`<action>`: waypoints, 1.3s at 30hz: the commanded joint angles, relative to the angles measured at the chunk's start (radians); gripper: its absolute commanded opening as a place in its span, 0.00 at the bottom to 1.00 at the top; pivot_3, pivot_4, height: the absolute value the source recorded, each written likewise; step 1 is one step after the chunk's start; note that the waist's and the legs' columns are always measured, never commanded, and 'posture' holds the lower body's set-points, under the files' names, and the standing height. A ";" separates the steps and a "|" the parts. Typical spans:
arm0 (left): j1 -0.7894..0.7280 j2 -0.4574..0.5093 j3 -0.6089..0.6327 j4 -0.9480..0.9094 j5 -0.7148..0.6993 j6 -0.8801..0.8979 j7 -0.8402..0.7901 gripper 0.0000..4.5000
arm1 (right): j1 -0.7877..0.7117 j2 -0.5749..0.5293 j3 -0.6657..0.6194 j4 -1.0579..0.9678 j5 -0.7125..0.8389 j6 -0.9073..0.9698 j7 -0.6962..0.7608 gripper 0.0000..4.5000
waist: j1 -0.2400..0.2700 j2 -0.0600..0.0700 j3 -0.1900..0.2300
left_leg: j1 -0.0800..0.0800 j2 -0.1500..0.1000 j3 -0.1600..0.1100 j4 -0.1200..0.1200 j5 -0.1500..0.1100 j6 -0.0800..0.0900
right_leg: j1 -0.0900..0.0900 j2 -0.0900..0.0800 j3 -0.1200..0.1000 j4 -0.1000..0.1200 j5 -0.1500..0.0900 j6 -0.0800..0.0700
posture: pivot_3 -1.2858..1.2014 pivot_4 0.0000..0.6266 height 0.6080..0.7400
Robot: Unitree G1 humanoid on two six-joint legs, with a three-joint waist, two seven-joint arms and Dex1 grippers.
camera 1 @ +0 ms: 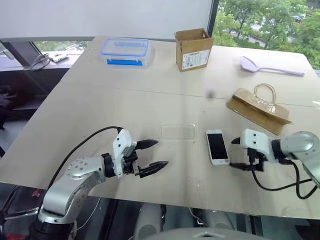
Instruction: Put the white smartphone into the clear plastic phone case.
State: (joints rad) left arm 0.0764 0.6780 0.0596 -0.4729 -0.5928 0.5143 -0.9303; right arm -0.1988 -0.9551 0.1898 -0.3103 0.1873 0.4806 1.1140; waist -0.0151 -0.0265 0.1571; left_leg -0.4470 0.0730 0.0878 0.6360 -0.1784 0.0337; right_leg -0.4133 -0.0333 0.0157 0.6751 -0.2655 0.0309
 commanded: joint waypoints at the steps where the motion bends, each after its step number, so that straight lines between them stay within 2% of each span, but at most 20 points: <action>1: -0.005 0.007 0.021 -0.036 -0.021 -0.009 -0.003 1.00 | -0.026 0.076 0.004 -0.067 0.023 0.018 -0.048 0.98 | -0.001 0.000 0.000 | 0.000 0.000 0.000 0.000 0.000 0.000 | 0.000 0.000 0.000 0.000 0.000 0.000 | 0.52 0.24 1.00; 6: -0.013 0.010 0.022 -0.030 -0.022 -0.005 -0.007 1.00 | -0.035 0.157 0.048 -0.138 0.053 0.066 -0.058 0.98 | 0.004 0.000 0.000 | 0.000 0.000 0.000 0.000 0.000 0.000 | 0.000 0.000 0.000 0.001 0.000 0.000 | 0.52 0.24 1.00; 9: -0.016 0.012 0.025 -0.029 -0.022 -0.004 -0.009 1.00 | -0.049 0.184 0.029 -0.144 0.054 0.068 -0.090 0.98 | 0.006 0.000 0.000 | -0.001 0.000 0.000 0.000 0.000 0.000 | 0.000 0.000 -0.001 0.000 0.000 0.000 | 0.52 0.24 1.00; 13: -0.005 0.017 0.034 -0.034 -0.022 -0.012 -0.015 1.00 | -0.054 0.141 -0.089 -0.130 0.058 0.058 -0.124 0.98 | 0.007 0.000 0.000 | -0.001 -0.001 0.000 0.000 0.000 0.000 | 0.000 -0.001 -0.001 0.000 0.000 0.000 | 0.52 0.24 1.00; 18: -0.003 0.026 0.036 -0.026 -0.015 -0.031 -0.033 1.00 | 0.030 0.038 -0.180 -0.164 0.053 0.046 -0.109 0.98 | 0.010 0.000 0.000 | -0.001 0.000 -0.001 0.000 0.000 0.000 | 0.000 -0.003 -0.001 -0.001 0.000 0.000 | 0.52 0.24 1.00; 20: -0.008 0.028 0.035 -0.019 -0.016 -0.033 -0.040 0.91 | 0.066 0.014 -0.194 -0.160 0.042 0.038 -0.117 1.00 | 0.009 0.000 0.000 | -0.001 0.000 -0.001 -0.001 0.000 0.000 | 0.000 -0.004 -0.001 -0.001 0.000 -0.001 | 0.52 0.24 1.00; 22: -0.013 0.029 0.034 -0.013 -0.015 -0.034 -0.045 0.76 | 0.089 0.008 -0.181 -0.139 0.006 0.010 -0.141 1.00 | 0.005 0.000 0.000 | -0.001 0.000 -0.001 -0.001 0.000 0.000 | 0.000 -0.003 -0.001 -0.001 0.000 0.000 | 0.52 0.24 1.00; 24: -0.018 0.029 0.031 -0.008 -0.016 -0.035 -0.051 0.59 | 0.101 0.010 -0.153 -0.116 -0.041 -0.023 -0.166 1.00 | 0.001 0.000 0.000 | -0.001 0.000 0.000 -0.001 0.000 0.000 | 0.000 -0.003 0.000 -0.001 0.000 0.000 | 0.52 0.24 1.00; 26: -0.028 0.031 0.027 0.001 -0.017 -0.033 -0.059 0.39 | 0.119 0.018 -0.105 -0.095 -0.098 -0.070 -0.184 1.00 | 0.002 0.000 0.000 | 0.000 0.000 0.000 -0.001 0.000 0.000 | 0.000 -0.001 0.000 -0.001 0.000 0.000 | 0.52 0.24 1.00; 27: -0.032 0.031 0.026 0.004 -0.017 -0.032 -0.063 0.25 | 0.129 0.021 -0.084 -0.091 -0.118 -0.088 -0.186 1.00 | 0.003 0.000 0.000 | 0.000 -0.001 0.000 -0.001 0.000 0.000 | 0.000 0.000 0.000 -0.001 0.000 0.000 | 0.52 0.24 1.00; 28: -0.036 0.031 0.025 0.008 -0.017 -0.032 -0.065 0.18 | 0.141 0.025 -0.066 -0.098 -0.124 -0.098 -0.181 1.00 | 0.004 0.000 0.000 | 0.000 -0.001 0.000 -0.001 0.000 0.000 | 0.000 0.000 0.000 -0.001 0.000 0.000 | 0.52 0.24 1.00; 29: -0.038 0.031 0.025 0.011 -0.016 -0.033 -0.067 0.06 | 0.148 0.028 -0.056 -0.103 -0.126 -0.104 -0.177 1.00 | 0.004 0.000 0.000 | -0.001 -0.001 0.000 -0.001 0.000 0.000 | 0.000 0.000 -0.001 -0.001 0.000 0.000 | 0.52 0.24 1.00; 30: -0.040 0.032 0.026 0.016 -0.013 -0.035 -0.070 0.00 | 0.155 0.039 -0.034 -0.127 -0.120 -0.100 -0.168 1.00 | 0.004 0.000 0.000 | 0.000 -0.001 0.000 -0.001 0.000 0.000 | 0.000 0.000 -0.001 -0.001 0.000 0.000 | 0.52 0.24 1.00; 39: -0.048 0.036 0.033 0.044 -0.004 -0.042 -0.079 0.00 | 0.081 0.164 0.079 -0.183 -0.108 -0.072 -0.152 1.00 | -0.003 -0.003 -0.002 | 0.001 0.002 -0.001 -0.001 0.000 -0.001 | 0.000 0.002 -0.001 0.001 0.000 0.000 | 0.52 0.24 1.00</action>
State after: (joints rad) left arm 0.0350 0.7039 0.0742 -0.4179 -0.5910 0.4912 -1.0020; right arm -0.1078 -0.8104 0.2287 -0.4619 0.0517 0.4108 0.9398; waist -0.0181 -0.0297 0.1548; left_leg -0.4457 0.0747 0.0871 0.6351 -0.1788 0.0330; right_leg -0.4134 -0.0314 0.0151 0.6758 -0.2656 0.0305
